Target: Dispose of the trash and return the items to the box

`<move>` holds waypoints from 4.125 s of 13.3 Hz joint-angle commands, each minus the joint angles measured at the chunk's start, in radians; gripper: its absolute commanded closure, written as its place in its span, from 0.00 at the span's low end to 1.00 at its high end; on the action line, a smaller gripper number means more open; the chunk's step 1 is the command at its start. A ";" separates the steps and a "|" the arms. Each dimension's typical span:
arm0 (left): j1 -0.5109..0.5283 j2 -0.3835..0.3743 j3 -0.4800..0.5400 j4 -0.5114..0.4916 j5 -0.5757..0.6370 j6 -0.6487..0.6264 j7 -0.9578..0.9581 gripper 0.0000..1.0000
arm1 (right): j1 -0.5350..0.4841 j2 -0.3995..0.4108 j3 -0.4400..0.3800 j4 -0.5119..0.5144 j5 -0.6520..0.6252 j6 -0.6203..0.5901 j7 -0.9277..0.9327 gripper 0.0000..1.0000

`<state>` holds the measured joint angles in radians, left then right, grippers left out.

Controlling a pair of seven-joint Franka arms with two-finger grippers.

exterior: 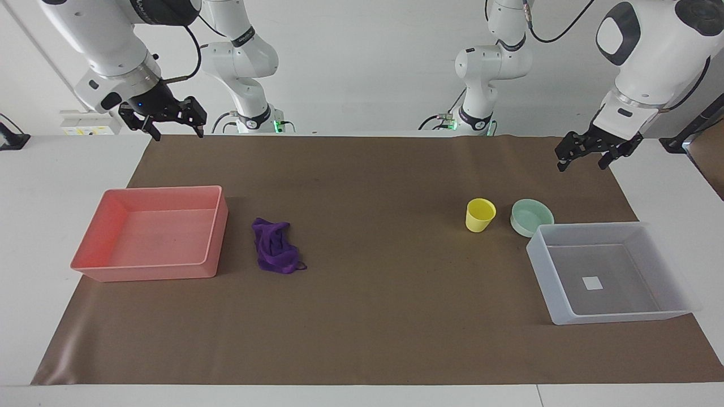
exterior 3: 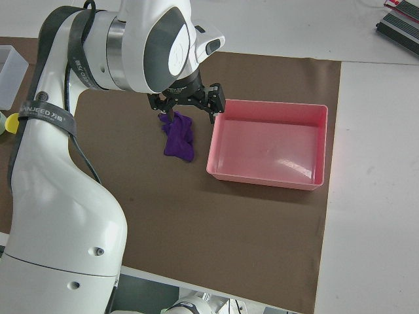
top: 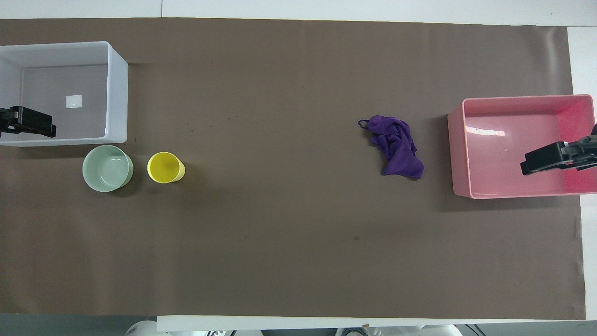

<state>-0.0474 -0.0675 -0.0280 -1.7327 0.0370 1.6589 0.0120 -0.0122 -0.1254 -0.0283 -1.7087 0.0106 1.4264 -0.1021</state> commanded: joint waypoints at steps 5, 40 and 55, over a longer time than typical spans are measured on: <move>0.000 -0.037 0.002 -0.080 0.014 0.027 -0.004 0.00 | -0.014 -0.013 0.007 -0.032 0.014 0.031 -0.018 0.01; 0.104 0.003 -0.003 -0.524 0.011 0.485 -0.205 1.00 | 0.233 0.327 0.013 -0.189 0.006 0.610 0.036 1.00; 0.208 0.355 0.014 0.177 -0.138 0.278 -0.113 1.00 | -0.185 0.157 0.007 -0.314 -0.043 0.523 0.002 0.99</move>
<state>0.1442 0.0845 -0.0088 -1.7617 -0.0786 1.9381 -0.1112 -0.1583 0.0496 -0.0347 -1.9638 -0.0254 1.9117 -0.0924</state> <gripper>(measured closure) 0.969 0.837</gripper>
